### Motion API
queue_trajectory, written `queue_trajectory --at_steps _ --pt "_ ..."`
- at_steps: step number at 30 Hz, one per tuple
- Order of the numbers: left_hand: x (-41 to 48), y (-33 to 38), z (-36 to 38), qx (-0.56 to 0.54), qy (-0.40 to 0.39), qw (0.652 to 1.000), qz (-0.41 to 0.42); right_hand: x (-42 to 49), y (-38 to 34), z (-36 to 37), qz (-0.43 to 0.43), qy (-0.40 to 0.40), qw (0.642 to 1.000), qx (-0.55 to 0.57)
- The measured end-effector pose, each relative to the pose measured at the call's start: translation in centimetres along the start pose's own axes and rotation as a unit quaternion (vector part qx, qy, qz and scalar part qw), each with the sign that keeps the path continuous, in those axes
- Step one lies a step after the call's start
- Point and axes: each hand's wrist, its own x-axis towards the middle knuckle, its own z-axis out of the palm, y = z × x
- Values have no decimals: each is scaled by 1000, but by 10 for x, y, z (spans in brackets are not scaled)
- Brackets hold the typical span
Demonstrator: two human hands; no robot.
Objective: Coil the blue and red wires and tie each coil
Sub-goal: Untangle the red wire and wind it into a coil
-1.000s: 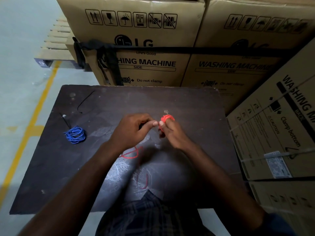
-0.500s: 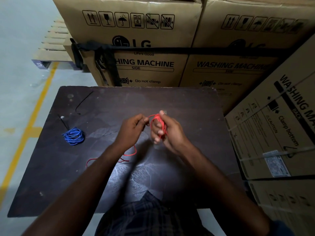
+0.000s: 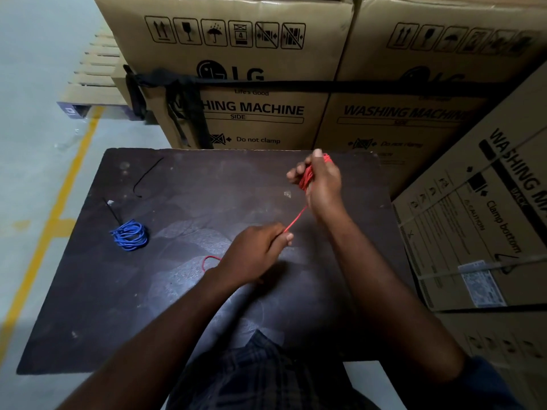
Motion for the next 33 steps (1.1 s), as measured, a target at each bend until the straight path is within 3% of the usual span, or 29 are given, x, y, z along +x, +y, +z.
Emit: queue_trajectory --at_steps 3,8,12,15,21,23,26,28,33 --pt "-1 15 -8 42 39 998 1 -4 23 -14 -60 -50 973 -217" --pt "0 6 -28 67 105 992 5 -29 32 -24 -50 -221 859 -460" --pt "4 -18 -42 105 154 982 23 -40 18 -15 169 -317 877 -319" --pt "7 -32 -48 99 174 979 33 -43 15 -16 256 -373 852 -263" --pt "4 -40 -39 49 153 986 36 -55 7 -14 316 -414 833 -185" --pt "4 -39 -33 15 141 989 40 -58 4 -12 334 -420 835 -121" --pt "4 -38 -25 -60 167 984 -17 -59 1 -11 342 -414 843 17" --pt "2 -39 -21 -56 184 980 -44 -59 -2 -11 337 -400 847 90" --pt "-4 -33 -12 -38 168 985 -7 -56 -4 -8 311 -365 850 218"
